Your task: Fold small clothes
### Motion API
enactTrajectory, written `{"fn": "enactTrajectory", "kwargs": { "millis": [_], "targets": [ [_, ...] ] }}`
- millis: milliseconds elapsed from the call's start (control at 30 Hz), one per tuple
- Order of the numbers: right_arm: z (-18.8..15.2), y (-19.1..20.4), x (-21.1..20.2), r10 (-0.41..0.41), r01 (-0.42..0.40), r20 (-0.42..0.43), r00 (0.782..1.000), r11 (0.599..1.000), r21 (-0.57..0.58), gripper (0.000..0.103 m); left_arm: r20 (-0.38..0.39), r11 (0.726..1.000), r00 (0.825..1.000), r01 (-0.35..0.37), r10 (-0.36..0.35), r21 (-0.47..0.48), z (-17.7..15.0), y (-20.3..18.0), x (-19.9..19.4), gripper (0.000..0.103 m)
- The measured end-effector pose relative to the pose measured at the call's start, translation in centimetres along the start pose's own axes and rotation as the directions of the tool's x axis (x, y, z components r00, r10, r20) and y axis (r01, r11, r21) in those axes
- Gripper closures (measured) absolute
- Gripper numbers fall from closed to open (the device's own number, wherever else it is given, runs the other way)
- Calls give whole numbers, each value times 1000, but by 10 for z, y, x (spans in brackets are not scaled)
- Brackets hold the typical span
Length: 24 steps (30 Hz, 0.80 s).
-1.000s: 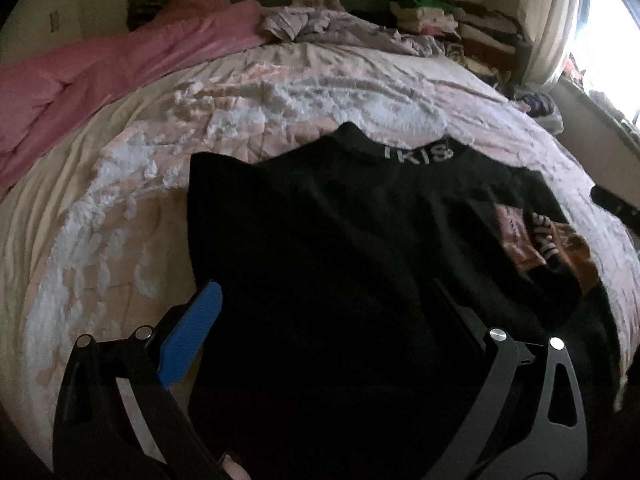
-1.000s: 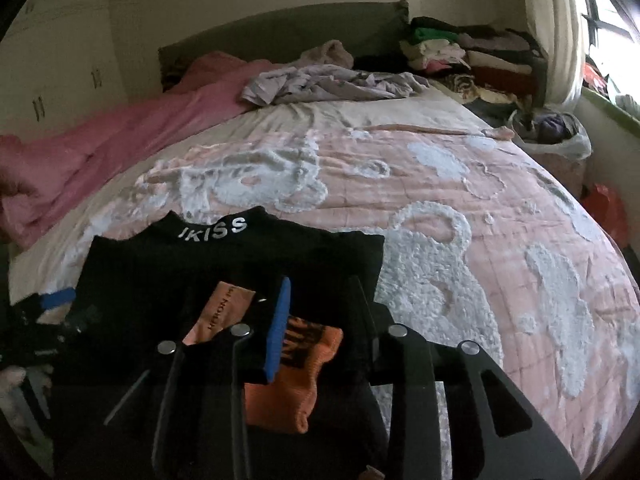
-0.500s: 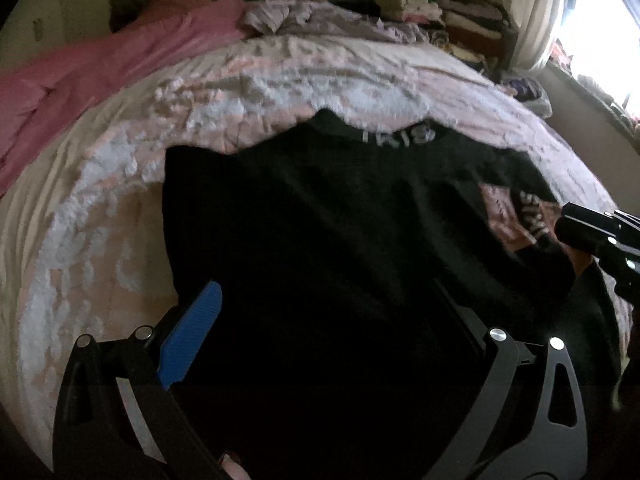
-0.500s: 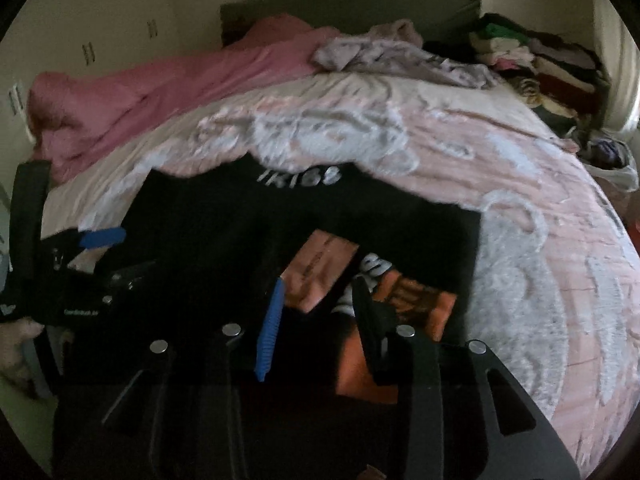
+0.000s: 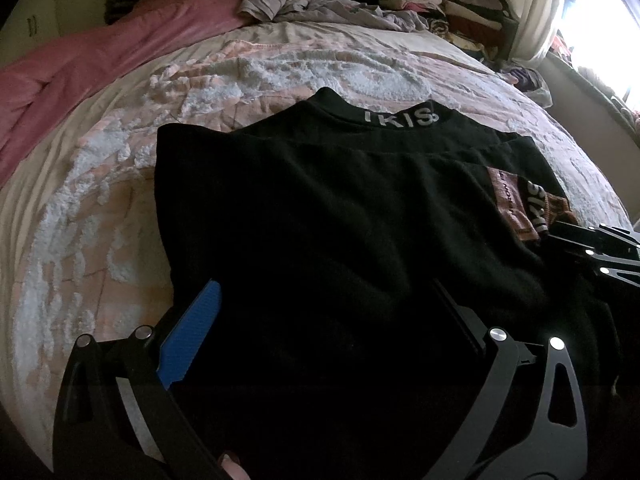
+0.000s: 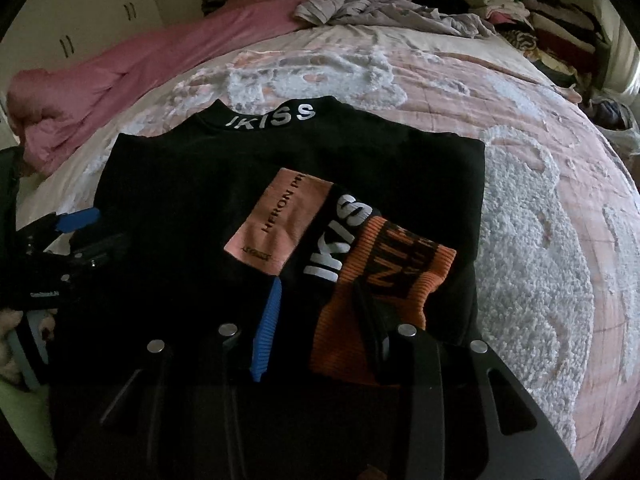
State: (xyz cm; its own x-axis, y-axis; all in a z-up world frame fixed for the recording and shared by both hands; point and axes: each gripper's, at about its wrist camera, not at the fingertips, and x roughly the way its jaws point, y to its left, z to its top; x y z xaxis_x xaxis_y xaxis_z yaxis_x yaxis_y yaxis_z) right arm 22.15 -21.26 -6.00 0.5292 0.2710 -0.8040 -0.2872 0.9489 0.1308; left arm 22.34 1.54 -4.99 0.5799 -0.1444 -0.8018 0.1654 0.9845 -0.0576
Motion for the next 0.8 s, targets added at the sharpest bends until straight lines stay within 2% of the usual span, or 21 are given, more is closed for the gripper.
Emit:
{"fn": "enactTrajectory", "kwargs": {
  "millis": [167, 300, 400, 567, 800],
  "targets": [
    [1, 6, -9, -12, 12, 27, 1000, 1000, -22, 58, 1, 1000, 1000, 5, -5, -4, 0, 1, -1, 10],
    [2, 10, -19, -14, 16, 55, 998, 999, -34, 56, 2, 1000, 1000, 8, -8, -7, 1, 1, -5, 10],
    [3, 14, -26, -12, 16, 77, 997, 999, -42, 45, 4, 1000, 1000, 19, -18, -16, 1, 2, -9, 10],
    [3, 17, -31, -13, 18, 93, 996, 999, -48, 39, 12, 1000, 1000, 18, -18, -23, 2, 3, -16, 10],
    [5, 18, -36, -15, 19, 115, 993, 999, -36, 17, 25, 999, 1000, 18, -17, -31, 4, 5, -25, 10]
  ]
}}
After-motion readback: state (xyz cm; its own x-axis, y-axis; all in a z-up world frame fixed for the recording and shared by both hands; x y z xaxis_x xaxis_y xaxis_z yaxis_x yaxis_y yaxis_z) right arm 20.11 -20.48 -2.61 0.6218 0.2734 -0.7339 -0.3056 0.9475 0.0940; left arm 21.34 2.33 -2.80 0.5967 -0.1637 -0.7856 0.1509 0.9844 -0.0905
